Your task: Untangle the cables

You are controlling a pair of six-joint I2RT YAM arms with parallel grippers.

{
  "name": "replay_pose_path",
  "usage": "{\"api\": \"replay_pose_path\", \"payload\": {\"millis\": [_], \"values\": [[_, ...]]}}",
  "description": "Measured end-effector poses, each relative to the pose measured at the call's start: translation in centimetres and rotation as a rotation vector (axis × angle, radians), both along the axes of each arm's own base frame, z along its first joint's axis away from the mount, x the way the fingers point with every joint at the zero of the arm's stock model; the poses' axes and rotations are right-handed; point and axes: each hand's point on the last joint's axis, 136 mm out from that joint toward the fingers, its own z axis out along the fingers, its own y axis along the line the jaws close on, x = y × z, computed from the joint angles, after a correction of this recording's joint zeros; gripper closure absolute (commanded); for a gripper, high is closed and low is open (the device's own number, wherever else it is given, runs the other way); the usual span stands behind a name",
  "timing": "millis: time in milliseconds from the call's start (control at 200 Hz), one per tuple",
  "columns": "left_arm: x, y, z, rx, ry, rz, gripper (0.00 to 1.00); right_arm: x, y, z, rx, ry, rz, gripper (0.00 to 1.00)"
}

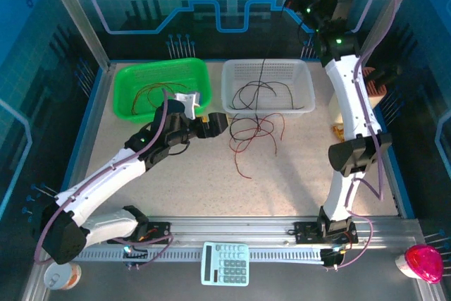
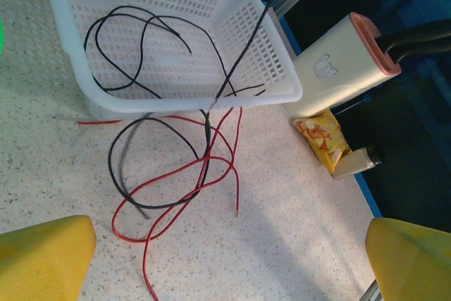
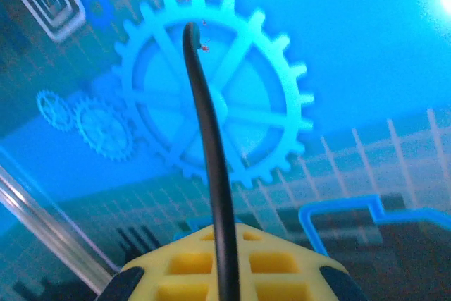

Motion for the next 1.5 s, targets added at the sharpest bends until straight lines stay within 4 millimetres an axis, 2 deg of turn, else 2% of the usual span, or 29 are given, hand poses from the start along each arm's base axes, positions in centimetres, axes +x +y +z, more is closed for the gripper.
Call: {"api": "replay_pose_path", "payload": {"millis": [155, 235, 335, 430, 525, 630, 710, 810, 920, 985, 1080, 1200, 1501], "values": [[0.1, 0.0, -0.3, 0.014, 0.0, -0.003, 0.01, -1.8, -0.9, 5.6, 0.079, -0.145, -0.012, 1.0], [0.2, -0.1, -0.7, 0.02, 0.006, -0.004, 0.01, -2.7, -1.1, 7.7, 0.119, -0.208, -0.008, 1.0], [0.3, -0.2, -1.0, 0.024, 0.012, -0.004, 0.01, -3.1, -1.2, 8.6, 0.14, -0.233, -0.003, 1.0], [0.4, -0.2, -1.0, 0.025, 0.014, -0.004, 0.01, -2.5, -1.0, 7.5, 0.14, -0.216, -0.003, 1.0], [0.4, -0.2, -1.0, 0.025, 0.014, -0.004, 0.01, -1.0, -0.6, 4.3, 0.122, -0.148, -0.01, 1.0], [0.4, -0.2, -1.0, 0.025, 0.014, -0.004, 0.01, 0.9, 0.0, -1.0, 0.083, -0.045, -0.026, 1.0], [0.4, -0.2, -1.0, 0.025, 0.014, -0.004, 0.01, 2.1, 0.9, -6.3, 0.047, 0.056, -0.027, 1.0], [0.4, -0.2, -1.0, 0.024, 0.014, -0.004, 0.01, 2.8, 2.3, -14.2, 0.0, 0.194, -0.015, 1.0], [0.3, -0.2, -0.9, 0.023, 0.012, -0.003, 0.01, 2.2, 3.8, -22.6, -0.049, 0.358, 0.013, 1.0], [0.3, -0.1, -0.8, 0.021, 0.009, -0.003, 0.01, 1.6, 4.5, -26.1, -0.08, 0.434, 0.032, 1.0], [0.2, -0.1, -0.5, 0.015, 0.003, -0.003, 0.01, 1.0, 5.5, -28.9, -0.132, 0.501, 0.054, 1.0], [0.1, 0.0, -0.3, 0.012, -0.001, -0.002, 0.01, 0.0, 5.9, -30.8, -0.202, 0.564, 0.055, 1.0], [0.1, 0.0, -0.3, 0.012, -0.002, -0.002, 0.01, -1.8, 3.3, -35.9, -0.323, 0.74, -0.011, 1.0]]}}
